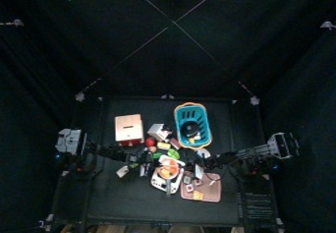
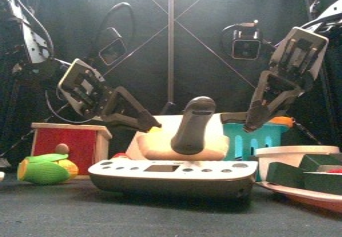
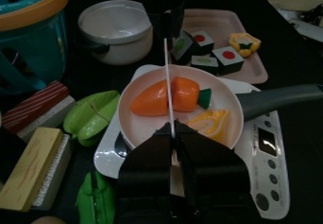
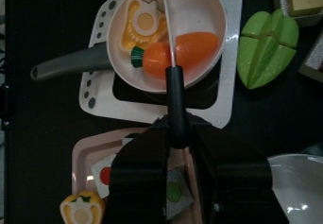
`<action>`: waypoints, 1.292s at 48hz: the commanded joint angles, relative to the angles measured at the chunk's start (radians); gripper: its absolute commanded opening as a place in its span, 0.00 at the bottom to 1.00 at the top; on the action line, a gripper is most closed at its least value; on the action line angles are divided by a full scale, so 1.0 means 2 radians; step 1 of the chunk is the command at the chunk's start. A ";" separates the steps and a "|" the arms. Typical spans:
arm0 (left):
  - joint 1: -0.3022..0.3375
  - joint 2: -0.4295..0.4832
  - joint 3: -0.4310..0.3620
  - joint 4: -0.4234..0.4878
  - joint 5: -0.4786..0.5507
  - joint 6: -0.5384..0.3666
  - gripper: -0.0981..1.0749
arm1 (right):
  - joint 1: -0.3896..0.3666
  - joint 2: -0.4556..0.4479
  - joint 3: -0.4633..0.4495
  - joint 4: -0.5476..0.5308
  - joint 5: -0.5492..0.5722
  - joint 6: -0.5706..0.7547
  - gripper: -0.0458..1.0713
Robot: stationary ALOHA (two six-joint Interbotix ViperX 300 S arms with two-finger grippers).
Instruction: Cut carrot
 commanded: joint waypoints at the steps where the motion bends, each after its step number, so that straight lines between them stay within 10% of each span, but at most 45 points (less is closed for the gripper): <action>1: -0.002 -0.002 -0.014 -0.001 -0.004 0.001 0.41 | -0.003 -0.002 -0.013 0.001 -0.002 -0.001 0.49; 62: -0.001 -0.053 -0.018 0.002 0.028 0.005 0.41 | -0.010 -0.041 -0.031 -0.035 0.004 -0.001 0.49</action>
